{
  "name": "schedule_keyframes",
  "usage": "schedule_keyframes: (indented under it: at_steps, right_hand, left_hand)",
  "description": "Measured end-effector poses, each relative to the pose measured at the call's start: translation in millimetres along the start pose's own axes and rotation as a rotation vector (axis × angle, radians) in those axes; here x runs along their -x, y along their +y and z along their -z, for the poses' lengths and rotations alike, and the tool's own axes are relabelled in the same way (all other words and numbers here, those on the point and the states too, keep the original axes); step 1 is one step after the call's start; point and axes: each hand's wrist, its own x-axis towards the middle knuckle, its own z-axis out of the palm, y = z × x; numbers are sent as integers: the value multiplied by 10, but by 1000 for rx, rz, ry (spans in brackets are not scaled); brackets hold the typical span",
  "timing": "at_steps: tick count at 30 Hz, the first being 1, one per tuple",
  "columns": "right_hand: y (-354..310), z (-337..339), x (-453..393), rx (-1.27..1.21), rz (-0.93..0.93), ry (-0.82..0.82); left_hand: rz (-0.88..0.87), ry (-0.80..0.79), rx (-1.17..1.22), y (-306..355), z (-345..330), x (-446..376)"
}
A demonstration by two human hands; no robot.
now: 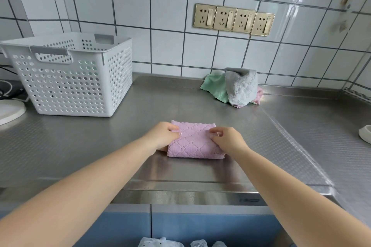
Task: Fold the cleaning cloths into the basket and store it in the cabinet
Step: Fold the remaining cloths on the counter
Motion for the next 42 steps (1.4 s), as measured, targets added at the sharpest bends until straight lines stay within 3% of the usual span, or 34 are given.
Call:
schedule_keyframes:
  at_steps: [5, 8, 12, 16, 27, 32, 36, 42]
  right_hand:
    - [-76, 136, -37, 162, 32, 82]
    - [-326, 41, -45, 322, 152, 37]
    - [-519, -264, -2, 546, 213, -119]
    - [-381, -428, 53, 566, 186, -180]
    - [-87, -280, 149, 479, 107, -168]
    - [-48, -70, 172, 424, 33, -60]
    - [54, 88, 238, 373, 24, -107]
    - [-18, 14, 352, 209, 109, -74]
  left_hand:
    - [-234, 217, -515, 67, 83, 29]
    - [-341, 147, -612, 195, -27, -2]
    - [-192, -15, -777, 260, -261, -27]
    - [-134, -61, -838, 85, -355, -54]
    - [-120, -75, -815, -22, -289, 23]
    - [-42, -1, -731, -101, -156, 65]
    - [-76, 11, -709, -154, -23, 148]
    - [-105, -26, -255, -107, -35, 168]
